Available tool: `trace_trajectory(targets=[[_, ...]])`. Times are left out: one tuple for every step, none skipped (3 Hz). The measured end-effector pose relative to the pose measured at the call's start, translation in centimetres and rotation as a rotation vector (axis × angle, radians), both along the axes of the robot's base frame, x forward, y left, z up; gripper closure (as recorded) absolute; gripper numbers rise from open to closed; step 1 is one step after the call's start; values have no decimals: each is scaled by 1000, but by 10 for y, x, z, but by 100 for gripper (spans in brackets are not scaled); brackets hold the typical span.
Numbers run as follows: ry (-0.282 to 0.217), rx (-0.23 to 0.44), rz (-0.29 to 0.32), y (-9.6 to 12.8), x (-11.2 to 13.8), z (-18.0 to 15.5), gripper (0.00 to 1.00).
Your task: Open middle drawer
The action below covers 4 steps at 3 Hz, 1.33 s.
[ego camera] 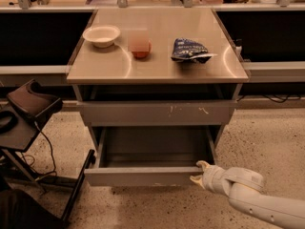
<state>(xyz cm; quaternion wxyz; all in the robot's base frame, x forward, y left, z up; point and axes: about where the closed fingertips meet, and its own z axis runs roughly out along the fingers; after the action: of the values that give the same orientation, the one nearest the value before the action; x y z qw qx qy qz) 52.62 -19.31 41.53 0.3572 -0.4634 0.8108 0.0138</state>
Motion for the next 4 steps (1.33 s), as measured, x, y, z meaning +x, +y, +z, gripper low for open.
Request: trace_trajectory(targets=[[0, 0, 0, 1, 1, 5, 100], [6, -10, 17, 4, -8, 1, 100], [7, -10, 18, 4, -8, 4, 100], [10, -17, 31, 6, -14, 1, 100]])
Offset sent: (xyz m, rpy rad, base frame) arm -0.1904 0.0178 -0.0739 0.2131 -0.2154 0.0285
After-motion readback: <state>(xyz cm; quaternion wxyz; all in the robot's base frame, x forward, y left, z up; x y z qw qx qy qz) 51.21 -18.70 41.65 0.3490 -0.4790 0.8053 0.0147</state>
